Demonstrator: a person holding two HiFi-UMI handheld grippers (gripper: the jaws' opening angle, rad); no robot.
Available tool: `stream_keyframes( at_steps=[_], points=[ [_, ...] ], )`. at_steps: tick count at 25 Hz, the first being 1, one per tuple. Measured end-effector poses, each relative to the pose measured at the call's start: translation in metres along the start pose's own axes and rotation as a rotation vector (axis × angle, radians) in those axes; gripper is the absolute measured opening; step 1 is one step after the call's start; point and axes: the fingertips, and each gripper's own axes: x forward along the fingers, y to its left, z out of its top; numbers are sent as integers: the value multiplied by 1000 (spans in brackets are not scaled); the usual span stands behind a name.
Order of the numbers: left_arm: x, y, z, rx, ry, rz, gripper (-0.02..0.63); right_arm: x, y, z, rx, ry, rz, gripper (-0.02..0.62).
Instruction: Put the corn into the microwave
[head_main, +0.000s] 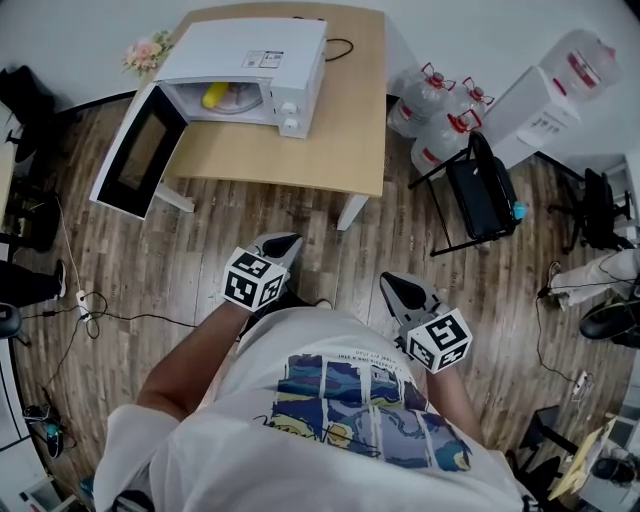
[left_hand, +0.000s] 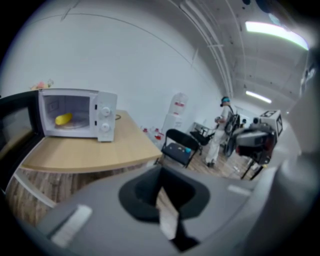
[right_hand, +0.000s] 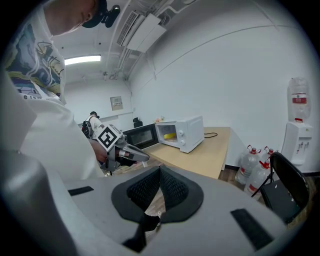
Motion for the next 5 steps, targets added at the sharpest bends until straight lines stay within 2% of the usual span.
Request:
stream_keyframes(
  at_steps=[5],
  points=[
    [-1, 11, 5, -3, -6, 15, 9, 7, -3, 3, -8, 10, 9, 9]
  ],
)
